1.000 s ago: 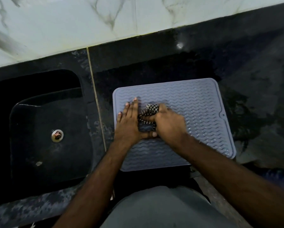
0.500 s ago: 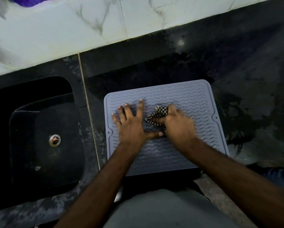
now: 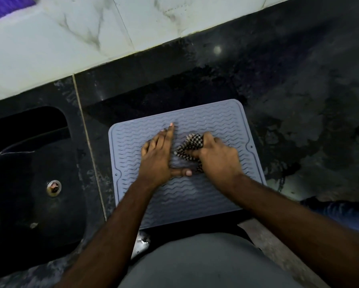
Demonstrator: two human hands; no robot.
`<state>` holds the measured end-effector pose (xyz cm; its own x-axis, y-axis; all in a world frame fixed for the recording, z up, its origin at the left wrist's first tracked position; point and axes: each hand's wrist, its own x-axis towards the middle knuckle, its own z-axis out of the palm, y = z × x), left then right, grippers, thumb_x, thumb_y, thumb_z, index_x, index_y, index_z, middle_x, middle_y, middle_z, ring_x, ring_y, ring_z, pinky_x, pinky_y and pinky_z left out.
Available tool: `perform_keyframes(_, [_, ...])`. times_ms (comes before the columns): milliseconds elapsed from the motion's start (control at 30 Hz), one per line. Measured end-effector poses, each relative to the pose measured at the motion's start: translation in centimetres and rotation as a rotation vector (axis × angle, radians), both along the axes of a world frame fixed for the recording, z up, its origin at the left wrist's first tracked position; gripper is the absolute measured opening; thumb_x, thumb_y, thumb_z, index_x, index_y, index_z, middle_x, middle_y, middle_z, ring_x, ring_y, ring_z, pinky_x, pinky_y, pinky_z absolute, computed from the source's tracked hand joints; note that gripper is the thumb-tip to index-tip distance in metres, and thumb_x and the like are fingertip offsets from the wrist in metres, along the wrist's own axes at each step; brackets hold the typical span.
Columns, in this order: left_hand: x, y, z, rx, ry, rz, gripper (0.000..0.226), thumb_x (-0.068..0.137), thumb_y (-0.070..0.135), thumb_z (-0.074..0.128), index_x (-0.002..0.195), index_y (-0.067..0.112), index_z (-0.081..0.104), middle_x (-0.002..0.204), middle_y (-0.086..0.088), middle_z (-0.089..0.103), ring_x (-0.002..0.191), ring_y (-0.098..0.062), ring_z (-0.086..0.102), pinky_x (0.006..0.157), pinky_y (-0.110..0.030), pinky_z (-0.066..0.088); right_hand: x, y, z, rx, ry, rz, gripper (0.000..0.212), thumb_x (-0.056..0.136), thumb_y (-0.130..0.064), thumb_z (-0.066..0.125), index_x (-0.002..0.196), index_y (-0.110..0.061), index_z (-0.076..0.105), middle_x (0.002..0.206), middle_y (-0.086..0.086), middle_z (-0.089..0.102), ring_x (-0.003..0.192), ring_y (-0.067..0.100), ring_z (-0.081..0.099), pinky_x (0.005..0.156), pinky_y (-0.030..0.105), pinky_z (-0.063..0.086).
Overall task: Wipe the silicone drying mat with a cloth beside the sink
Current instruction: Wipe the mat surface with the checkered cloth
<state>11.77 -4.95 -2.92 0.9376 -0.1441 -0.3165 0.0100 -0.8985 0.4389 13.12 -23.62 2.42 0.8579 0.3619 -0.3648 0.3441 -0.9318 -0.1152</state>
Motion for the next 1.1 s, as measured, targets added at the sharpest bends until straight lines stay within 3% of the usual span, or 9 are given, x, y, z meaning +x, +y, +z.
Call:
perform_keyframes(300, [0.3,-0.4,0.2,0.015,0.034,0.037,0.148,0.048,0.094,0.066,0.160,0.038,-0.014,0.170,0.002,0.012,0.155,-0.017,0.010,0.118,-0.049,0.013,1.2,-5.7,0.9,-0.068,0.014,-0.064,0.040,0.096,-0.040,0.040,0.129,-0.061,0.050,0.116,0.002,0.035,0.110,0.024,0.047,0.074,0.041,0.053])
perform_keyframes(500, [0.4,-0.6,0.5,0.043,0.035,0.030,0.150,0.047,0.092,0.067,0.160,0.036,-0.014,0.168,0.002,0.016,0.154,-0.020,0.013,0.118,-0.051,0.014,1.6,-7.8,0.7,-0.074,0.003,-0.087,0.042,0.098,-0.033,0.047,0.128,-0.062,0.050,0.112,0.001,0.035,0.105,0.022,0.047,0.072,0.041,0.053])
perform_keyframes(667, [1.4,-2.3,1.4,0.144,0.030,-0.012,0.147,0.049,0.089,0.072,0.162,0.034,-0.003,0.160,-0.003,0.018,0.144,-0.027,0.021,0.115,-0.053,0.021,2.1,-7.7,0.9,-0.030,0.052,-0.117,0.036,0.097,-0.037,0.048,0.128,-0.053,0.057,0.118,0.002,0.037,0.112,0.024,0.046,0.084,0.045,0.053])
perform_keyframes(800, [2.6,-7.3,1.9,0.032,-0.076,-0.124,0.133,0.058,0.084,0.072,0.162,0.027,0.012,0.161,-0.002,0.021,0.147,-0.024,0.020,0.119,-0.049,0.019,2.3,-7.3,0.5,-0.017,0.043,-0.133,0.028,0.094,-0.042,0.056,0.121,-0.043,0.065,0.114,0.002,0.036,0.110,0.024,0.047,0.082,0.044,0.054])
perform_keyframes(867, [2.9,-9.9,1.4,-0.017,-0.050,-0.208,0.133,0.062,0.078,0.076,0.163,0.027,0.007,0.165,-0.001,0.019,0.150,-0.023,0.019,0.121,-0.048,0.017,2.3,-7.5,0.2,-0.037,0.026,-0.135,0.030,0.084,-0.046,0.069,0.114,-0.041,0.068,0.110,0.000,0.035,0.105,0.021,0.048,0.076,0.042,0.056])
perform_keyframes(933, [3.3,-11.0,0.8,-0.073,-0.008,-0.141,0.137,0.059,0.077,0.079,0.163,0.028,0.003,0.166,0.000,0.020,0.151,-0.021,0.019,0.121,-0.047,0.016,2.5,-8.1,0.1,-0.040,0.034,-0.129,0.039,0.073,-0.051,0.079,0.110,-0.046,0.067,0.109,-0.002,0.034,0.103,0.020,0.048,0.071,0.040,0.055])
perform_keyframes(1100, [3.7,-10.8,0.3,-0.099,0.056,-0.092,0.140,0.058,0.076,0.080,0.162,0.030,-0.002,0.167,0.000,0.018,0.152,-0.017,0.015,0.122,-0.047,0.016,2.7,-9.8,0.6,-0.025,0.052,-0.161,0.029,0.091,-0.047,0.057,0.119,-0.048,0.064,0.118,0.001,0.035,0.111,0.022,0.044,0.079,0.042,0.053])
